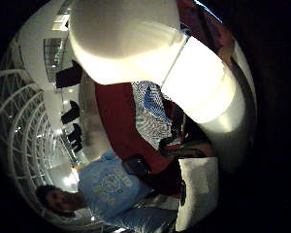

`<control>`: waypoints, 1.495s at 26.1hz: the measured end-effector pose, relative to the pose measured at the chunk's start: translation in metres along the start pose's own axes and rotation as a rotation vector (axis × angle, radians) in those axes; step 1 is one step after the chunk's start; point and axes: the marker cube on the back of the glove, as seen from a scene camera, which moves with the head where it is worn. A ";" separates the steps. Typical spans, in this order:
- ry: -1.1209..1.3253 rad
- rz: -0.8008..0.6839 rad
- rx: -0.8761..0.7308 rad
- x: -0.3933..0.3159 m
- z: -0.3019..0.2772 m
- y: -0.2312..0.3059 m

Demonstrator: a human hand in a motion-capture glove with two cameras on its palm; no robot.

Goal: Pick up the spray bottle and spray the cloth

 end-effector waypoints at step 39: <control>-0.953 -0.532 0.489 -0.151 0.022 0.013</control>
